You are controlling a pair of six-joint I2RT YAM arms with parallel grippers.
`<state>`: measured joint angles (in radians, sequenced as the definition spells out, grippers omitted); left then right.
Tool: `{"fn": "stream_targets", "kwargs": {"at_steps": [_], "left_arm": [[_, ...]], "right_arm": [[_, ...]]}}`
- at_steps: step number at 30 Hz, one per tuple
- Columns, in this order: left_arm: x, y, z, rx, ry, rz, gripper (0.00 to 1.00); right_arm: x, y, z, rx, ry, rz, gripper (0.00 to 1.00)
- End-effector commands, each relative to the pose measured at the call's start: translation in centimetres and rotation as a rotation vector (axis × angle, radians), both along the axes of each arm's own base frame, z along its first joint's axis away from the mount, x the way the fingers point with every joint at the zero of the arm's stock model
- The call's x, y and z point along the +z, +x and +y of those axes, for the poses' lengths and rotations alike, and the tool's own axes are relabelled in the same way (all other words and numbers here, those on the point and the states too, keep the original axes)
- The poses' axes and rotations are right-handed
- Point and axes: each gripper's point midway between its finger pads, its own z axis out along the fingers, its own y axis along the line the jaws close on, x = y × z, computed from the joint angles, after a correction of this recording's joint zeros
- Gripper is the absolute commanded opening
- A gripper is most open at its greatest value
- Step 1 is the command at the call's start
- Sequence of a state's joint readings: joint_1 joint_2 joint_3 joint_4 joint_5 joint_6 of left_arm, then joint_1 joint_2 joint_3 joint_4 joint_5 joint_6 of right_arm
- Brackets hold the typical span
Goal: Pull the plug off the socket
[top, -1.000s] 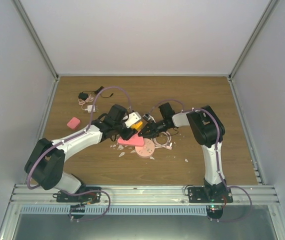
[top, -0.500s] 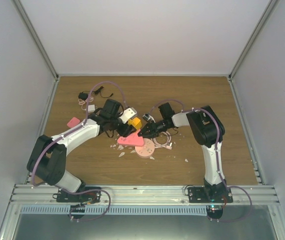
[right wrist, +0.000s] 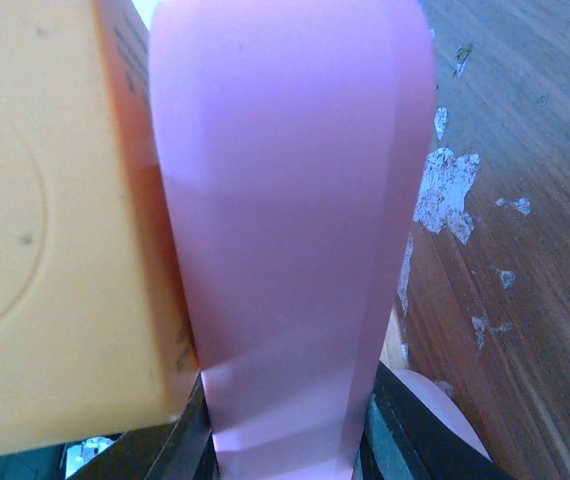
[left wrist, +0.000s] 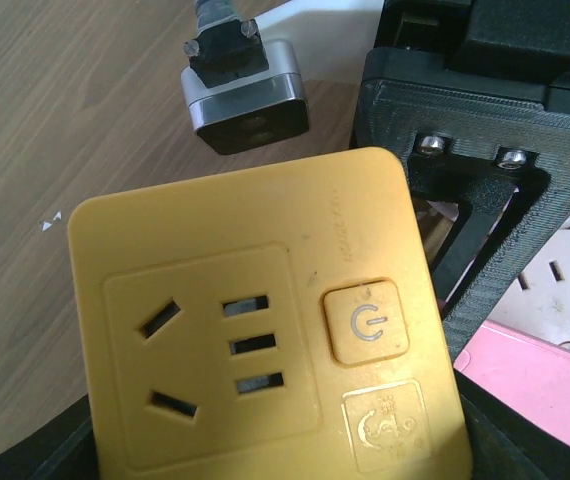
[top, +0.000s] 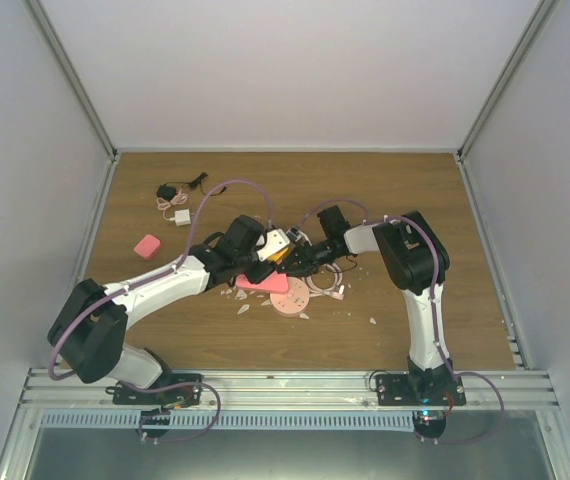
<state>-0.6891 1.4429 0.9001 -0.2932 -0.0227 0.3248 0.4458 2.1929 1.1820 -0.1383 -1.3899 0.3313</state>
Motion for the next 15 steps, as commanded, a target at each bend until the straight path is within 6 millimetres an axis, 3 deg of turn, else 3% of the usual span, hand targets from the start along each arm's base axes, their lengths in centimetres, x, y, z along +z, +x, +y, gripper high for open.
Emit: {"fn": "stream_targets", "kwargs": {"at_steps": [1, 9, 15], "left_arm": [[3.6, -0.2, -2.6, -0.125, -0.113, -0.084, 0.07], [5.6, 0.4, -1.2, -0.127, -0.442, 0.225, 0.06], [4.4, -2.1, -3.6, -0.194, -0.264, 0.054, 0.06]], "right_arm": [[-7.5, 0.6, -1.2, -0.086, -0.249, -0.013, 0.0], [-7.6, 0.6, -1.3, -0.088, -0.255, -0.012, 0.0], [-7.8, 0.6, -1.3, -0.09, -0.261, -0.012, 0.01]]}}
